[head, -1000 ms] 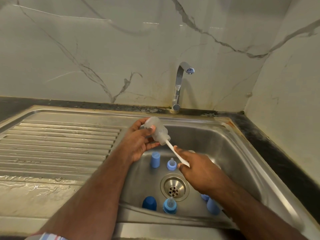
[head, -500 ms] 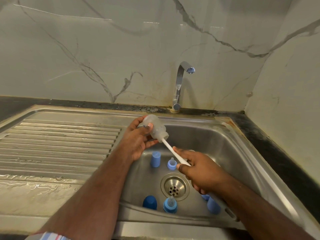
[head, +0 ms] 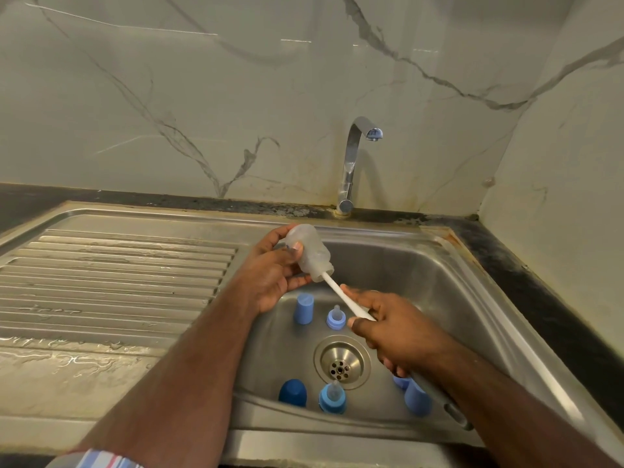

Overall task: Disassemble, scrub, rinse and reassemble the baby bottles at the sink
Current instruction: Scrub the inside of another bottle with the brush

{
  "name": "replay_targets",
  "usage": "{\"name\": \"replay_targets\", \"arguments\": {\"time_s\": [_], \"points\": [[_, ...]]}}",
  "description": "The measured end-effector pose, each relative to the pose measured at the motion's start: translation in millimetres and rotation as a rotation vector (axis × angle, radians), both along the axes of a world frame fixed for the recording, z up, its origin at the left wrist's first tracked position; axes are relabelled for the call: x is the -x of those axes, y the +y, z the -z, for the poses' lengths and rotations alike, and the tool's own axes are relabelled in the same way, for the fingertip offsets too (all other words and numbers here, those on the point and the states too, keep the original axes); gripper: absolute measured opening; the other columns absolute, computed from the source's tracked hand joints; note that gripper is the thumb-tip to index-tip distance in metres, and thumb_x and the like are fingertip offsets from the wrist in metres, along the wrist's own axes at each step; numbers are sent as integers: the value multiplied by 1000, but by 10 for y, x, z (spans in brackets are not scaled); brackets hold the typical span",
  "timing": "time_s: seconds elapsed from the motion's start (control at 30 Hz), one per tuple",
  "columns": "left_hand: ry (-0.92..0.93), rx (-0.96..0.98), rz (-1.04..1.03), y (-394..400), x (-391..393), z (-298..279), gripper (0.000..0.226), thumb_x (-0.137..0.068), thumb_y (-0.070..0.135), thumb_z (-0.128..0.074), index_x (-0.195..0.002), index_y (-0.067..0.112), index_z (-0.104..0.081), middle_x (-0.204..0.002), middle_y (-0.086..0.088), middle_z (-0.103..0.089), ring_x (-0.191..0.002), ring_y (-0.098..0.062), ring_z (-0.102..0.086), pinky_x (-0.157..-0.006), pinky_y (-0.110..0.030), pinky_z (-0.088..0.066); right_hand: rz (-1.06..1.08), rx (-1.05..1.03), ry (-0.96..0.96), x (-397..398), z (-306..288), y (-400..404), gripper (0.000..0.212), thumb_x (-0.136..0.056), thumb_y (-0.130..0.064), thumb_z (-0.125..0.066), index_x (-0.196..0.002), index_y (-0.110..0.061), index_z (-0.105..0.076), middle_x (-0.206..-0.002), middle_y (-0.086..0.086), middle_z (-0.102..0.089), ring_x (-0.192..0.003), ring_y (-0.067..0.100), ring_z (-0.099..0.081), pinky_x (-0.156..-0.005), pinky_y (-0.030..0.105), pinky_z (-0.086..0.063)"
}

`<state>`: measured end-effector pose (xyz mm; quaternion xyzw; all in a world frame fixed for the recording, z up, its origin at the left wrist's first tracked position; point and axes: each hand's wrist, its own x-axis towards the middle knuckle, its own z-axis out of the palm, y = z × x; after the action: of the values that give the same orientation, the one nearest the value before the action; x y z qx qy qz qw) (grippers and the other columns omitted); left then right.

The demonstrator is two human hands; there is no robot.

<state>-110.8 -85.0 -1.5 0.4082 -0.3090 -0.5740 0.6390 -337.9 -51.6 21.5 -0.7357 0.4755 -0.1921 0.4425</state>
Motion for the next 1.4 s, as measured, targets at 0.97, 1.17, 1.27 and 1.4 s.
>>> {"name": "replay_targets", "arguments": {"time_s": [0.97, 1.17, 1.27, 1.4], "points": [[227, 16, 29, 32, -38, -84, 51, -91, 16, -65, -141, 12, -53, -139, -25, -57, -103, -38, -72, -76, -45, -61, -76, -336, -446, 63, -28, 40, 49, -98, -9, -57, -134, -42, -57, -69, 12, -50, -39, 14, -37, -33, 19, -31], [125, -80, -8, 40, 84, -67, 44, -95, 21, -70, -132, 8, -51, -123, -23, -67, -98, -36, -74, -71, -42, -63, -57, -308, -428, 0, 17, 44, 49, -99, -12, -58, -140, -39, -53, -70, 10, -53, -40, 14, -40, -34, 21, -34], [135, -47, 1, 35, 51, -75, 41, -97, 19, -66, -133, 7, -52, -124, -24, -67, -99, -37, -74, -69, -39, -62, -74, -445, -545, 6, -1, 35, 45, -99, -12, -56, -138, -34, -56, -68, 10, -52, -38, 12, -39, -32, 18, -32], [137, -14, -12, 7, -7, -59, 50, -94, 21, -67, -138, 5, -51, -131, -26, -63, -109, -43, -69, -75, -44, -62, -111, -458, -488, 31, -10, 19, 43, -100, -11, -55, -132, -38, -62, -66, 11, -50, -36, 12, -37, -33, 17, -30]]}}
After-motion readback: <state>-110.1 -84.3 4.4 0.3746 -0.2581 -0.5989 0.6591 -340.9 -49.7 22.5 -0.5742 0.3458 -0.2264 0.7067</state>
